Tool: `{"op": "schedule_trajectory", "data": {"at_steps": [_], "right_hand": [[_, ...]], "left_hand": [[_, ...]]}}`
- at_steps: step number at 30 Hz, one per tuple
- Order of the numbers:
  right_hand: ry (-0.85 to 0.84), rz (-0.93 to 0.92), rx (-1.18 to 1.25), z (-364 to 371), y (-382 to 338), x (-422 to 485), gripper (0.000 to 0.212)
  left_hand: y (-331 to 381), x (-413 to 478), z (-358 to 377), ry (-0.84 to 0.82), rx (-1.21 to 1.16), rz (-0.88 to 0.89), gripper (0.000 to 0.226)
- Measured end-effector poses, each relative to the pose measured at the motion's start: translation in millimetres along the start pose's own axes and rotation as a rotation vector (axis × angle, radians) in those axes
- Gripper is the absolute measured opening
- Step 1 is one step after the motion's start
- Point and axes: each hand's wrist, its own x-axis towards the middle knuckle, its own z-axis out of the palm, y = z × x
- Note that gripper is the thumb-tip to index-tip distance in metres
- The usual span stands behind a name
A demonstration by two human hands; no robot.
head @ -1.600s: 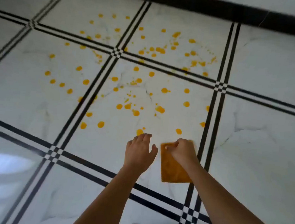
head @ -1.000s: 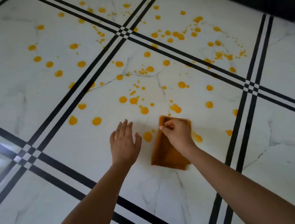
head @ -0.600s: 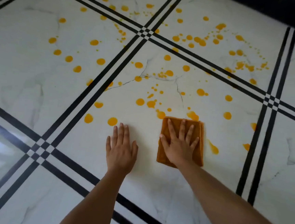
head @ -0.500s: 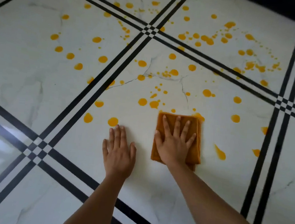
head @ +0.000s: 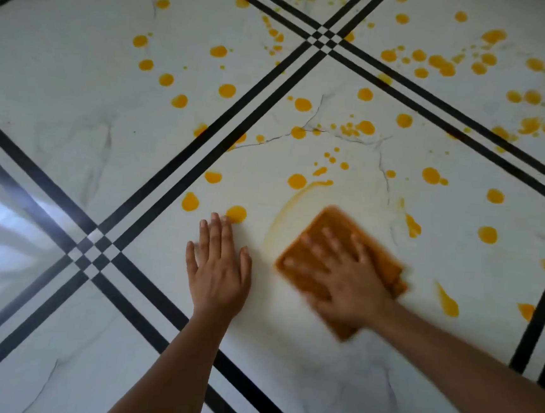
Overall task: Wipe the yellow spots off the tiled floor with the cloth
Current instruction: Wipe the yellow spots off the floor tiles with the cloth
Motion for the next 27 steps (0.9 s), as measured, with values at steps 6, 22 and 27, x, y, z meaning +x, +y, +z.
{"op": "schedule_trajectory", "data": {"at_steps": [6,22,27], "right_hand": [[0.053,0.488,0.153,-17.2,-27.4,96.1,0.057],[-0.051,0.690,0.177,-25.4,-41.2,180.5,0.060],[-0.050,-0.212,0.032,-16.0,-77.0,182.2,0.062]], "left_hand": [[-28.8,4.9,-8.7,0.016,0.022,-0.032,0.070],[-117.7,17.5,-38.8,0.096,0.007,-0.188,0.075],[-123.5,16.1,-39.8,0.104,0.006,-0.225,0.074]]}}
